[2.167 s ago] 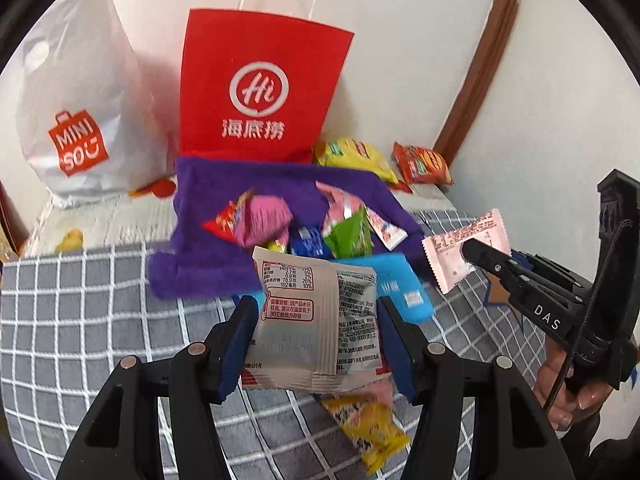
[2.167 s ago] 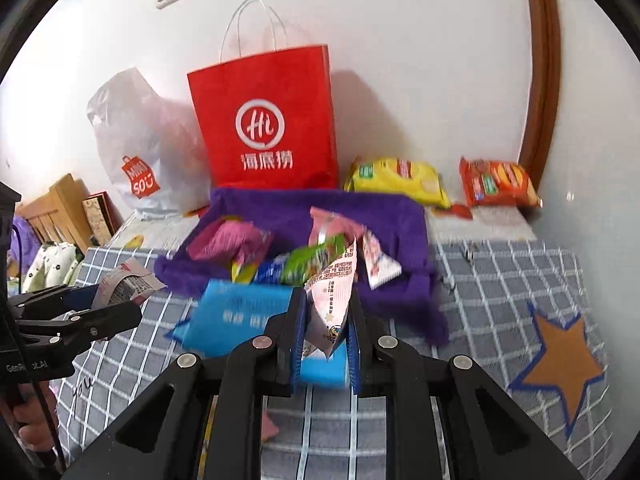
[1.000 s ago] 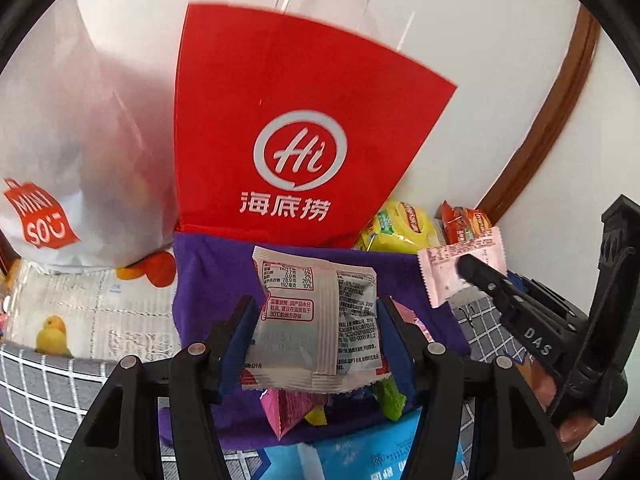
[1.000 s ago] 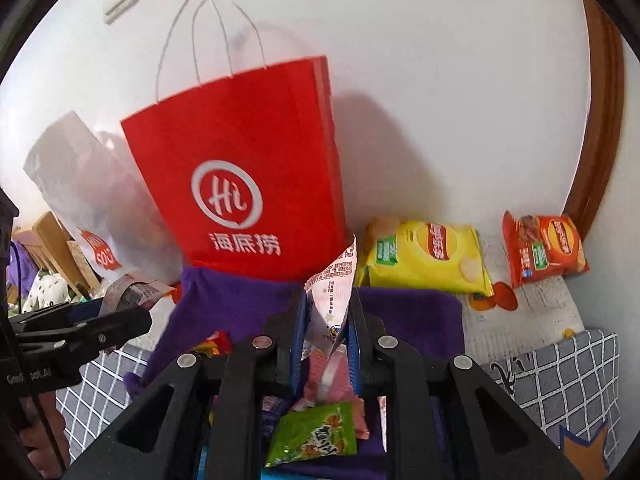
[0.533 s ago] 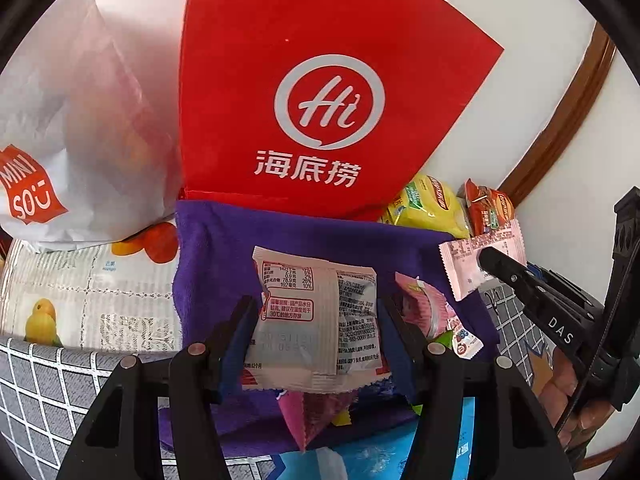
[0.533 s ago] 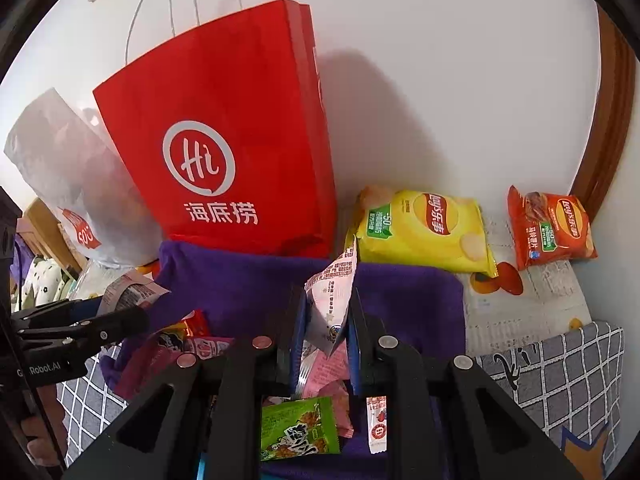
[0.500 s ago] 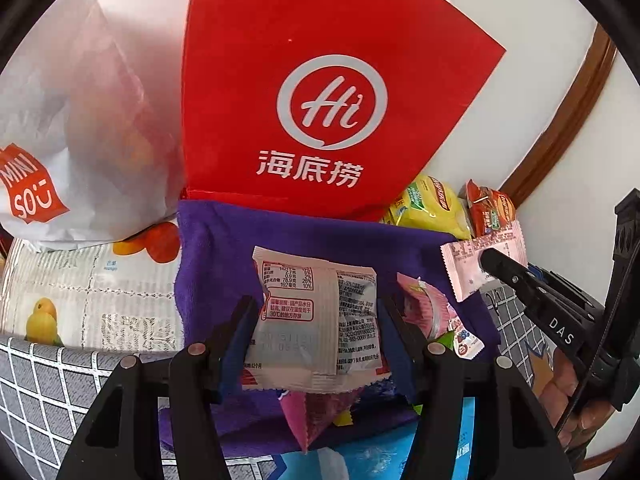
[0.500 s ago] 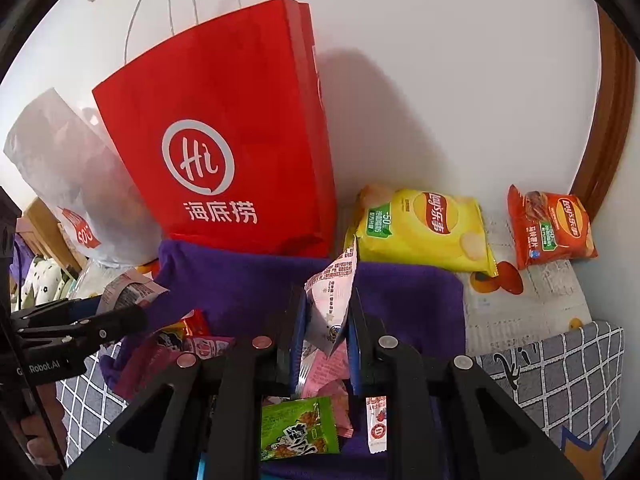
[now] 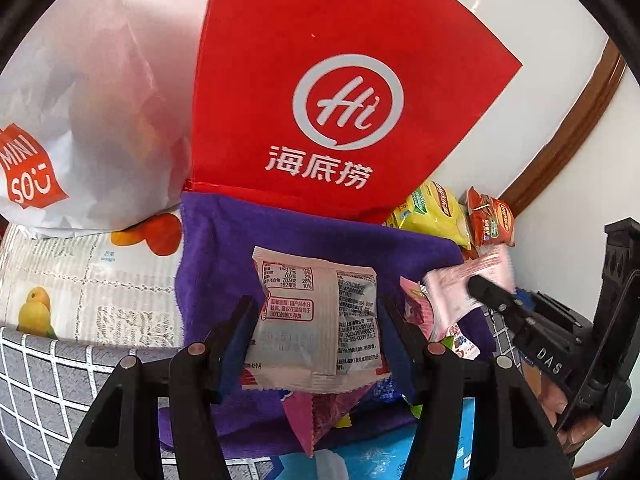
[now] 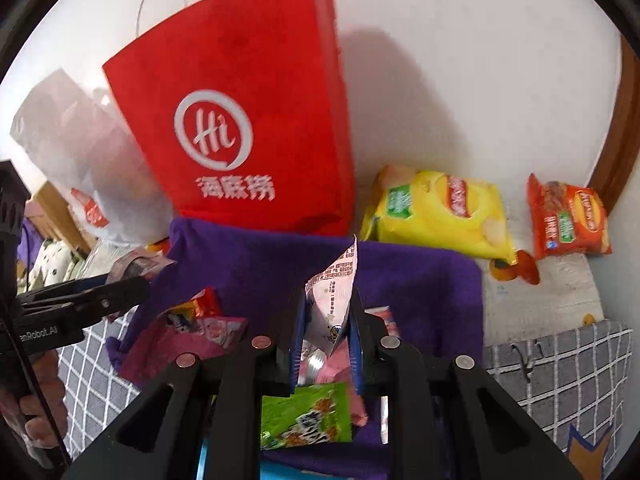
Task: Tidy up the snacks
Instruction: 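Open both tools to drop the packets onto the purple towel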
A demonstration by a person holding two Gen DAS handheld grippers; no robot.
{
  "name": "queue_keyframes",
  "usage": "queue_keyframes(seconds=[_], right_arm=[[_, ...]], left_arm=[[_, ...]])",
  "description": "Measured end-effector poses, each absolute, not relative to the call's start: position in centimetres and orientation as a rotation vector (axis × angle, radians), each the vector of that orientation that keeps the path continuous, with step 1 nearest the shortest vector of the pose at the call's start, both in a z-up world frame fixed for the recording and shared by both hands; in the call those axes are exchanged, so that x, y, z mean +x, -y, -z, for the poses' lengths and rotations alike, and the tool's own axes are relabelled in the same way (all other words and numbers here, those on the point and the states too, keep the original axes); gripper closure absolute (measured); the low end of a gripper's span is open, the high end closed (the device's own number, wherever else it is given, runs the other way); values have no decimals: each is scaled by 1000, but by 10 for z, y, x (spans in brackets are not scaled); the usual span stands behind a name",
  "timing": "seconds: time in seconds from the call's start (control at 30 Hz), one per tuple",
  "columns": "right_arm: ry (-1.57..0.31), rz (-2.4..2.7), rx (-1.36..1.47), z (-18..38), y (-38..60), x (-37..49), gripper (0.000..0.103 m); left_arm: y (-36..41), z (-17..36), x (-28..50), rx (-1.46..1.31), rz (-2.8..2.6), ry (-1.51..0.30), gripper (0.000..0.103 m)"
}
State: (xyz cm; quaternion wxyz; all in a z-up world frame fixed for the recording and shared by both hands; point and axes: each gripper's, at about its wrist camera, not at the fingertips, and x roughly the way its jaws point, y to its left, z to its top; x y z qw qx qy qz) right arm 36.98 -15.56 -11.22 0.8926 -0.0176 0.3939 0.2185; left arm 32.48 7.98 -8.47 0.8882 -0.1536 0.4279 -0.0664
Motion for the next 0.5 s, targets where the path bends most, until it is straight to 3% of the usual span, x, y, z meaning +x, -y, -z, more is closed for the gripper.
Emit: queue_keyframes(seconds=[0.5], right_arm=[[-861,-419,-88,122,146,371,82]], left_arm=[[-72,102,335,-335,168,-959,44]])
